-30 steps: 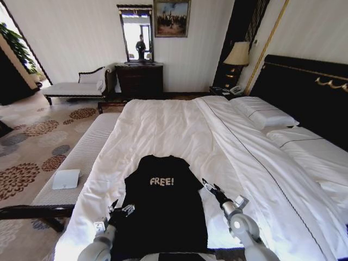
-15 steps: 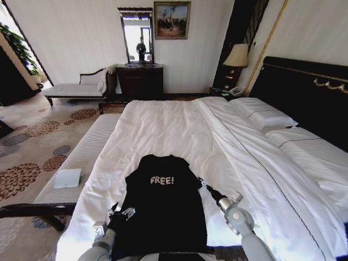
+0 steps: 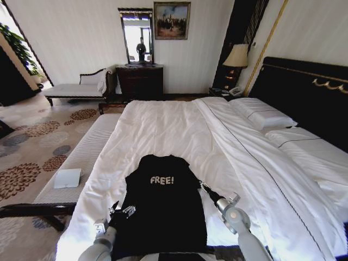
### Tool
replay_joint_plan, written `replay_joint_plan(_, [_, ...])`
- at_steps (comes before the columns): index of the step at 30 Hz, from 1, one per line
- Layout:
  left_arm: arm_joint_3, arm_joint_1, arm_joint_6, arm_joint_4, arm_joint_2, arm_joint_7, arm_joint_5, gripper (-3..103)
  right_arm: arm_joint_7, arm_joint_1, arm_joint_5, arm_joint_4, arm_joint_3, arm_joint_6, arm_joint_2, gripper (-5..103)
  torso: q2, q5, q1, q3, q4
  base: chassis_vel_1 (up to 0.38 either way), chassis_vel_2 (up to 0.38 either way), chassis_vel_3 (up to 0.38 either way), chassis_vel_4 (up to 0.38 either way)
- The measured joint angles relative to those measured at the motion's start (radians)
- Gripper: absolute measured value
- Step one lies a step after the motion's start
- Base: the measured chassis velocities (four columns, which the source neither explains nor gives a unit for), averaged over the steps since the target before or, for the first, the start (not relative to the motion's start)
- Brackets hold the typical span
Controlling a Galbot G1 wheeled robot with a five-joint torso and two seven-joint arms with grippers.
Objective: Fold the clothes on the bed.
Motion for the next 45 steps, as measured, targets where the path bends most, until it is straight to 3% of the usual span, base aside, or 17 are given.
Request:
replay_joint_plan(2, [-0.003,0.001,0.0,-0.001,-0.001,0.0,-0.004,100,0.0,0.0,-0.001,0.0,-0.001,-0.001,0.002,54,0.0,0.0,0.0,0.0,0.0,0.0,0.0,0.0,0.0])
replay_joint_plan(3, [-0.008,0.003,0.0,-0.003,-0.004,-0.001,-0.009,100,0.001,0.001,-0.004,-0.002,-0.003,-0.001,0.006,44,0.0,0.0,0.0,0.0,0.0,0.0,0.0,0.0,0.0])
replay_joint_plan(5, [-0.01,0.005,0.0,-0.005,-0.004,-0.001,-0.011,100,0.002,0.002,-0.006,-0.002,-0.004,-0.002,0.009,44,0.0,0.0001,0.0,0.0,0.0,0.0,0.0,0.0,0.0])
replay_joint_plan(10, [-0.012,0.005,-0.003,-0.011,-0.012,0.0,-0.03,100,0.011,0.003,-0.005,0.004,-0.004,-0.006,0.01,16,0.0,0.0,0.0,0.0,0.0,0.0,0.0,0.0,0.0])
replay_joint_plan(12, [-0.012,0.005,-0.003,-0.014,-0.014,0.0,-0.034,100,0.014,0.003,-0.001,0.005,-0.002,-0.006,0.01,16,0.0,0.0,0.0,0.0,0.0001,0.0,0.0,0.0,0.0])
replay_joint_plan(15, [-0.015,0.008,-0.005,-0.019,-0.015,0.0,-0.039,100,0.016,0.002,0.002,0.005,0.002,-0.006,0.008,2,0.0,0.0,0.0,0.0,0.0,0.0,0.0,0.0,0.0])
replay_joint_plan(28, [-0.055,0.029,-0.01,-0.033,-0.013,0.007,-0.07,100,0.026,0.011,-0.011,0.015,0.003,-0.006,-0.008,0,0.0,0.0001,0.0,0.0,0.0,0.0,0.0,0.0,0.0])
replay_joint_plan(38, [-0.07,0.039,-0.014,-0.046,-0.017,0.016,-0.078,100,-0.003,0.05,-0.237,0.05,0.012,0.059,-0.086,0,0.0,0.0001,0.0,0.0,0.0001,0.0,0.0,0.0,0.0])
replay_joint_plan(45, [-0.078,0.049,-0.017,-0.053,-0.019,0.02,-0.079,100,-0.02,0.079,-0.333,0.034,-0.002,0.098,-0.119,0,0.0,0.0003,0.0,0.0,0.0,0.0,0.0,0.0,0.0])
